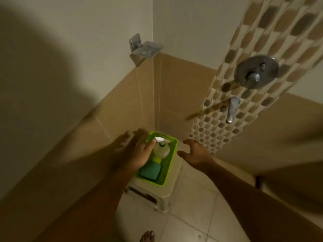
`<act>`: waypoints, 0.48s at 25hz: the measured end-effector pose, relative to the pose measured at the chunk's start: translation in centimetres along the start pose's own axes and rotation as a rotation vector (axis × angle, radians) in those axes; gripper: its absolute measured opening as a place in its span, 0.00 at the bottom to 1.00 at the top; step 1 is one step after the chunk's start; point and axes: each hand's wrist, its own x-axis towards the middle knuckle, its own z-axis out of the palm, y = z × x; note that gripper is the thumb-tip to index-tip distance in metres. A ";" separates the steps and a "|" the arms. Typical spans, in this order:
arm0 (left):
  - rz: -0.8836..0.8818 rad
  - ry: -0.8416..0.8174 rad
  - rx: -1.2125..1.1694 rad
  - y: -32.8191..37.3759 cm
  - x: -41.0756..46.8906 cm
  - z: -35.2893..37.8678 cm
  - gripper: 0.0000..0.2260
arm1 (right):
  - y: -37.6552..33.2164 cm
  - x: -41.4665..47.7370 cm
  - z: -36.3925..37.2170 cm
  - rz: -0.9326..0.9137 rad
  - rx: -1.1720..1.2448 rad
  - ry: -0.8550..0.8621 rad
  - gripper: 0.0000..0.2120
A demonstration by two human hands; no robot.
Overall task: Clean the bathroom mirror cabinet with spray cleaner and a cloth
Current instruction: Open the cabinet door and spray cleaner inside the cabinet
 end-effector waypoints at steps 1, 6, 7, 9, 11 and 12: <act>-0.066 -0.013 -0.114 -0.9 1.1 0.7 0.15 | 0.1 1.4 2.0 0.048 0.093 -0.016 0.31; -0.213 -0.199 -0.429 -5.8 6.8 5.2 0.07 | 0.7 7.1 10.0 0.256 0.477 -0.019 0.27; -0.234 -0.212 -0.481 -6.8 7.9 6.1 0.07 | 1.0 8.3 11.2 0.272 0.553 0.010 0.28; -0.254 -0.217 -0.588 -7.9 9.6 7.4 0.11 | 0.9 10.2 12.9 0.269 0.600 0.055 0.27; -0.295 -0.238 -0.663 -9.4 11.4 8.4 0.18 | 1.1 12.1 14.8 0.262 0.566 0.095 0.25; -0.294 -0.250 -0.668 -10.0 12.0 9.0 0.18 | 0.9 12.8 15.5 0.265 0.522 0.105 0.25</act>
